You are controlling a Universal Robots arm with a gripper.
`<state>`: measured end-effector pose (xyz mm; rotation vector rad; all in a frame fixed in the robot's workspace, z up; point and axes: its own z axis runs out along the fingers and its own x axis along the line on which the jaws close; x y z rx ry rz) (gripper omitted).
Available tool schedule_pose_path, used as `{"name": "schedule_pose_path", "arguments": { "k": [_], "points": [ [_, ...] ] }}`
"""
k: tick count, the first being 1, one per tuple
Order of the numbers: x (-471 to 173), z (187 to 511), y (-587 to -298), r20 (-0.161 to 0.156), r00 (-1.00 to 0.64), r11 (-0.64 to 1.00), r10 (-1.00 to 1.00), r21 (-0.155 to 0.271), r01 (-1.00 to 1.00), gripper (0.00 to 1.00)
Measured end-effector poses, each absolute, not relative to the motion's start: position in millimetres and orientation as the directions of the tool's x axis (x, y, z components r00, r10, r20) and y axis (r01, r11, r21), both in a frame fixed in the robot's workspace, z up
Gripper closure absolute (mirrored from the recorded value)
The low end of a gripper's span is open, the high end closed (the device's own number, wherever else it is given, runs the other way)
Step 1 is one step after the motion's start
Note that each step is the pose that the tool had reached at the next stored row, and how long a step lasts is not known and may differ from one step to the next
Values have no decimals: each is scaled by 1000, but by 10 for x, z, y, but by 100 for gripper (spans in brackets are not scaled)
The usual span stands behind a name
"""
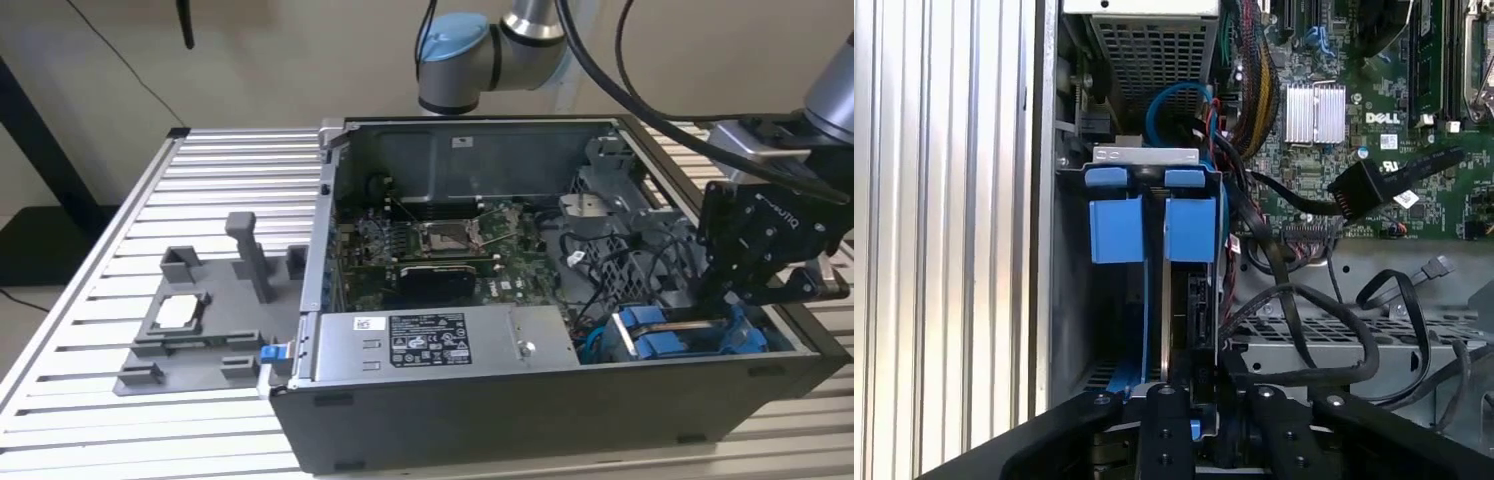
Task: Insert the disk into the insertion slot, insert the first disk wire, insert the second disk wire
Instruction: 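Insert the first disk wire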
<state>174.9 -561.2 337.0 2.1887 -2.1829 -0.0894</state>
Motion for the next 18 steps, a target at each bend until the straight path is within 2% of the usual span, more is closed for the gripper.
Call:
{"name": "schedule_pose_path", "arguments": {
  "k": [11, 18],
  "points": [
    [1734, 3551, -5609, -6, 1, -2, -1000, 70, -998, 73],
    [1661, 3615, -5572, -6, 2, -2, -1000, 40, -999, 73]
  ]
}}
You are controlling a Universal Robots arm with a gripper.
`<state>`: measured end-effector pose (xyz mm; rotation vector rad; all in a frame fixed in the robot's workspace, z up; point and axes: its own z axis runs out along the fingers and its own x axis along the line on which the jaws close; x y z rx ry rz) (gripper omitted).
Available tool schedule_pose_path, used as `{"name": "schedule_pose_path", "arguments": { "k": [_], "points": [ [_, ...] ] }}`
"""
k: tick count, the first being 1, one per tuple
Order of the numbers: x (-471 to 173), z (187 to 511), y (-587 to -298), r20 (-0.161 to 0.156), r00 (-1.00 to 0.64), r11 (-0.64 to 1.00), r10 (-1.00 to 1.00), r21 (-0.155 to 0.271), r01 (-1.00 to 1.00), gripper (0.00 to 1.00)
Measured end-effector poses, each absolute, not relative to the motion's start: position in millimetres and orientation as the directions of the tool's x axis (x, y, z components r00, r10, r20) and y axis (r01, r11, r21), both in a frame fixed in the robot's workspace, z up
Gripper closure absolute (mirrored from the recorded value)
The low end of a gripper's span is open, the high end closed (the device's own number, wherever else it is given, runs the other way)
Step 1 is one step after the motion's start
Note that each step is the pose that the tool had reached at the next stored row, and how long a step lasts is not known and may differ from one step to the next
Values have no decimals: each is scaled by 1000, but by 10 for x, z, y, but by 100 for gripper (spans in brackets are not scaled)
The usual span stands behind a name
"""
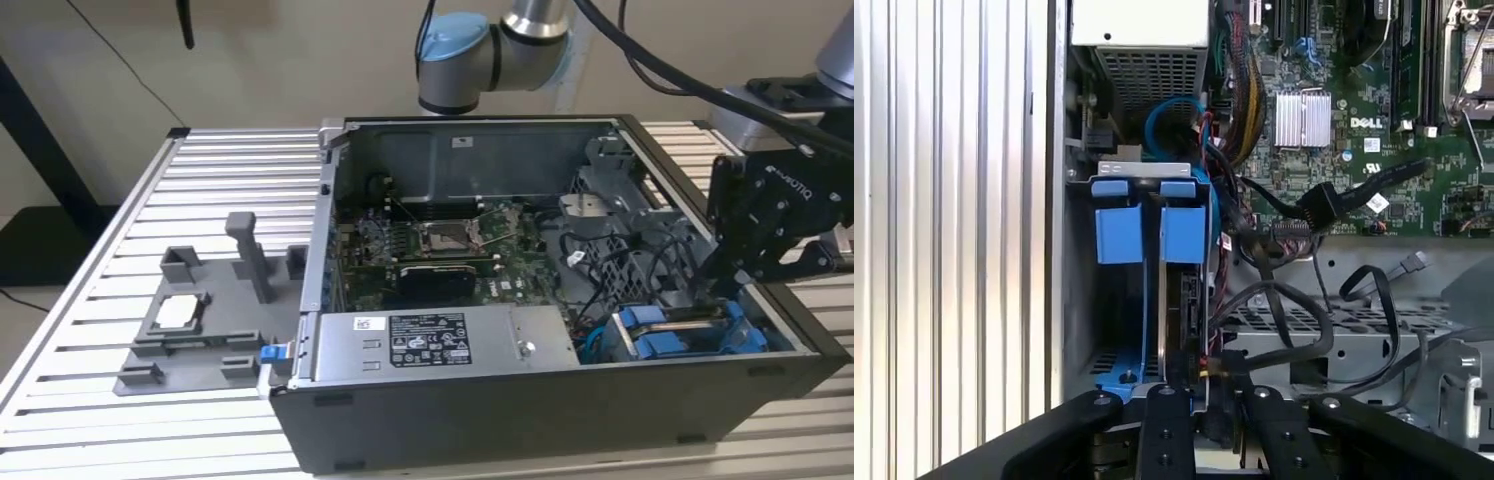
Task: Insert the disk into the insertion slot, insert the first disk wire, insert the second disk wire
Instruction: 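Insert the first disk wire, then insert the second disk wire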
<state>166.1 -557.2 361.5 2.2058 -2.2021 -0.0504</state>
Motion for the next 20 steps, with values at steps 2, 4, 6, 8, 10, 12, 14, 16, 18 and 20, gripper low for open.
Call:
{"name": "schedule_pose_path", "arguments": {
  "k": [2, 4, 6, 8, 10, 12, 14, 16, 18, 20],
  "points": [
    [1640, 3626, -5543, -6, 2, -2, -1000, 31, -1000, 73],
    [1623, 3651, -5519, -6, 2, -2, -1000, 25, -1000, 73],
    [1610, 3689, -5501, -5, 2, -2, -1000, 19, -1000, 73],
    [1598, 3727, -5476, -5, 2, -2, -1000, 14, -1000, 73],
    [1588, 3763, -5447, -5, 2, -2, -1000, 9, -1000, 73],
    [1580, 3799, -5415, -5, 2, -2, -1000, 5, -1000, 73],
    [1572, 3831, -5379, -5, 2, -2, -1000, 0, -1000, 73],
    [1565, 3852, -5343, -4, 2, -2, -1000, -4, -1000, 73],
    [1558, 3871, -5298, -3, 2, -2, -1000, -8, -1000, 73],
    [1553, 3886, -5254, -2, 2, -2, -1000, -11, -1000, 73]
  ]
}}
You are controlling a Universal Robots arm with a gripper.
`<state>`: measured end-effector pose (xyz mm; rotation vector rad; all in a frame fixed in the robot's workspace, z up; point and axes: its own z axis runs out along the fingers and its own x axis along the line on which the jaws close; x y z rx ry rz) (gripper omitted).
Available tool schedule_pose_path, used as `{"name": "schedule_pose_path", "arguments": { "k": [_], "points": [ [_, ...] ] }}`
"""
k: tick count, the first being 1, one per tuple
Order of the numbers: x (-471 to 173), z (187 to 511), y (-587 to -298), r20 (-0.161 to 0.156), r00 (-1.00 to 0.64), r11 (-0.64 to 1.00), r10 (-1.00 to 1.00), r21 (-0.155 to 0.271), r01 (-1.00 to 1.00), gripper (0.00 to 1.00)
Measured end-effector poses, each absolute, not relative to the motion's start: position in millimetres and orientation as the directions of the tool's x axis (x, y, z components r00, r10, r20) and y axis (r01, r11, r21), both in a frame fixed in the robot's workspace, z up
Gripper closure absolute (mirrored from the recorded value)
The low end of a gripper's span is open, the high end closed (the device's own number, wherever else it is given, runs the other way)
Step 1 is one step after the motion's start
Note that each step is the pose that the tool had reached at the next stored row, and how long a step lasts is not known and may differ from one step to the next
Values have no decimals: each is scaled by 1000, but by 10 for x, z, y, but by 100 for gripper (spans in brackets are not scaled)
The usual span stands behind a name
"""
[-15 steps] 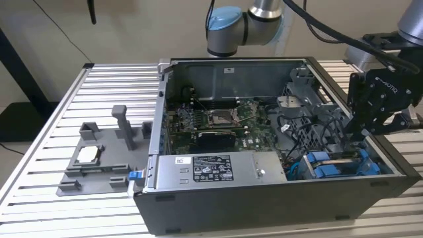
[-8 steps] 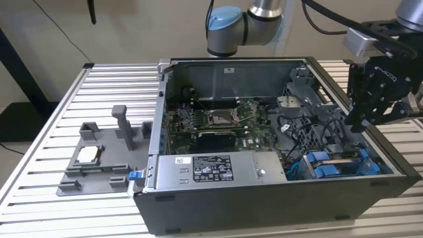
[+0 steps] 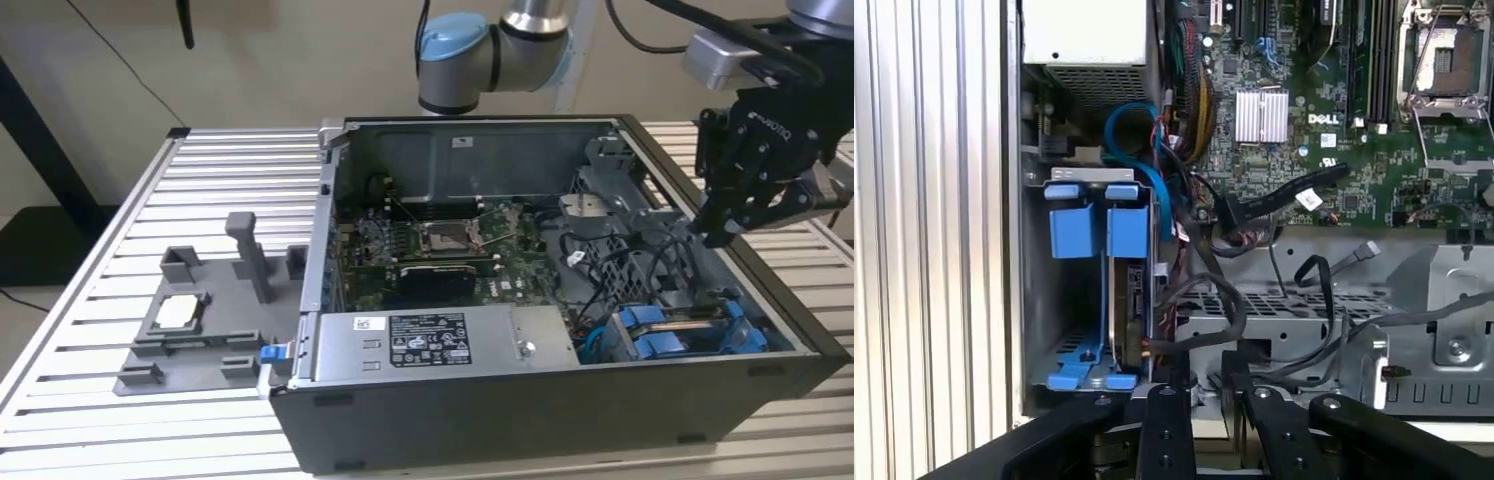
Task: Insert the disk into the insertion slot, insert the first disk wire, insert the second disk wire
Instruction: 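Insert the second disk wire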
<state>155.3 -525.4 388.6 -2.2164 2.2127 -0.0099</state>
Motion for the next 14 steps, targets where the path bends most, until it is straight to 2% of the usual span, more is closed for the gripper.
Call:
{"name": "schedule_pose_path", "arguments": {
  "k": [4, 14],
  "points": [
    [1549, 3906, -5161, 0, 2, -2, -1000, -16, -1000, 73],
    [1533, 3906, -5159, 0, 2, -2, -1000, -16, -1000, 73]
  ]
}}
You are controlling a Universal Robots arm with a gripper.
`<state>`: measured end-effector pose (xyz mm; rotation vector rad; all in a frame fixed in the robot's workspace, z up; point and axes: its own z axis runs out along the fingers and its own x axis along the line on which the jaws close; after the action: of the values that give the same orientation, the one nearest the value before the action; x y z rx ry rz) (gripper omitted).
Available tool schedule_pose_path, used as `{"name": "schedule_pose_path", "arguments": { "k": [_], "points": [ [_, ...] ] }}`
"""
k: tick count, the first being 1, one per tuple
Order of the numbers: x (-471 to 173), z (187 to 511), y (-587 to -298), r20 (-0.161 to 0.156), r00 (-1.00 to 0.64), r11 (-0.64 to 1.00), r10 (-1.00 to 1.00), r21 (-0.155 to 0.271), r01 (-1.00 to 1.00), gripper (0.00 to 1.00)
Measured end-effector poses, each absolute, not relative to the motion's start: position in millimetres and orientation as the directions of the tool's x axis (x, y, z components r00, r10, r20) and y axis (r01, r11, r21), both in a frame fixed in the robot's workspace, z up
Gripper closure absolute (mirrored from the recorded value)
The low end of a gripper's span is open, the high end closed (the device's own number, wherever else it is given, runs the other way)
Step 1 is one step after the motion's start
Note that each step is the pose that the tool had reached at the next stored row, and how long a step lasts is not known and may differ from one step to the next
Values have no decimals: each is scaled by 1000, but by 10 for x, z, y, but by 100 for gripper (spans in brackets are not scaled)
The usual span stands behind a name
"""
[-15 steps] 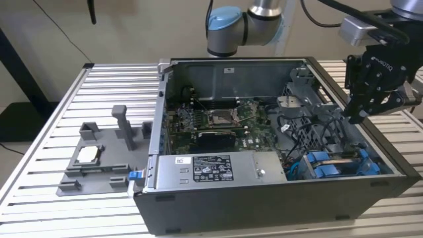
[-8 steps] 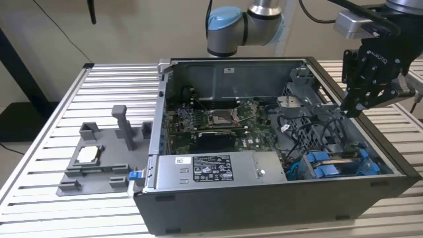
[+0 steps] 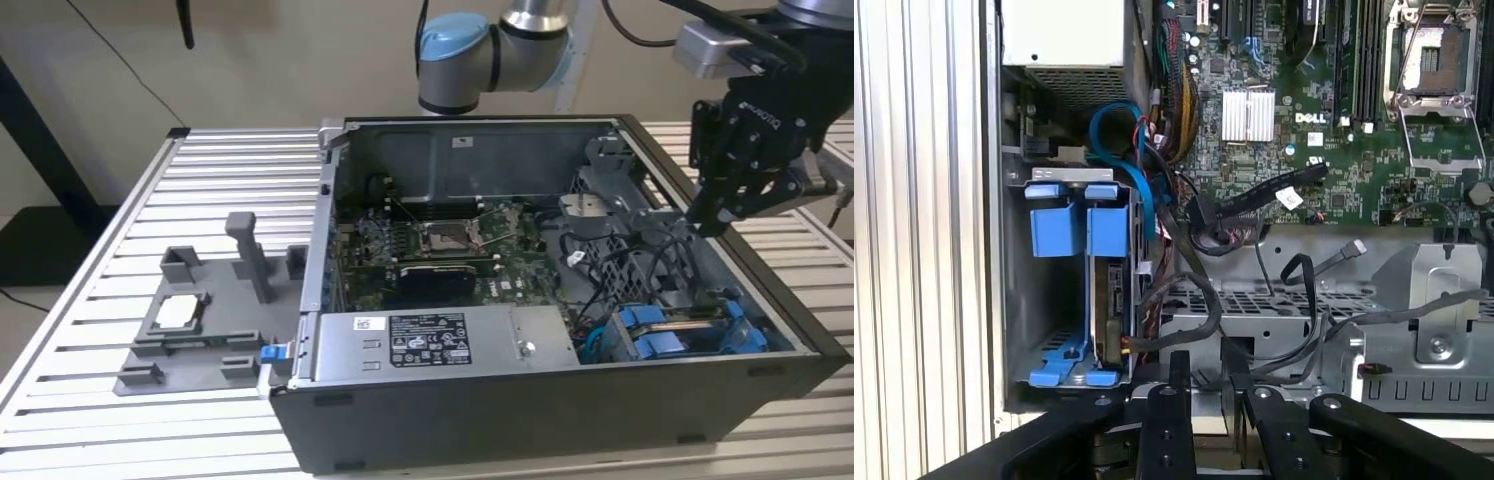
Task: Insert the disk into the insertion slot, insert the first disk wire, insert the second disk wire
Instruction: 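Insert the second disk wire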
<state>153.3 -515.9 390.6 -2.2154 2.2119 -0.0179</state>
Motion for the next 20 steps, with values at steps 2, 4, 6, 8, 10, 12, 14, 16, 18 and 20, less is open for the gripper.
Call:
{"name": "schedule_pose_path", "arguments": {
  "k": [2, 4, 6, 8, 10, 12, 14, 16, 18, 20],
  "points": [
    [1510, 3906, -5162, 1, 2, -2, -1000, -16, -1000, 73],
    [1479, 3906, -5164, 1, 2, -2, -1000, -16, -1000, 73],
    [1447, 3906, -5164, 0, 2, -2, -1000, -17, -1000, 73],
    [1410, 3906, -5164, 0, 2, -2, -1000, -18, -1000, 73],
    [1370, 3906, -5164, 0, 2, -2, -1000, -19, -1000, 73],
    [1326, 3906, -5164, 0, 2, -2, -1000, -19, -1000, 73],
    [1275, 3906, -5164, 0, 2, -2, -1000, -20, -1000, 73],
    [1227, 3906, -5164, 0, 3, -3, -1000, -20, -1000, 73],
    [1182, 3906, -5164, 0, 3, -3, -1000, -20, -1000, 73],
    [1137, 3906, -5163, 1, 5, -5, -1000, -20, -1000, 73]
  ]
}}
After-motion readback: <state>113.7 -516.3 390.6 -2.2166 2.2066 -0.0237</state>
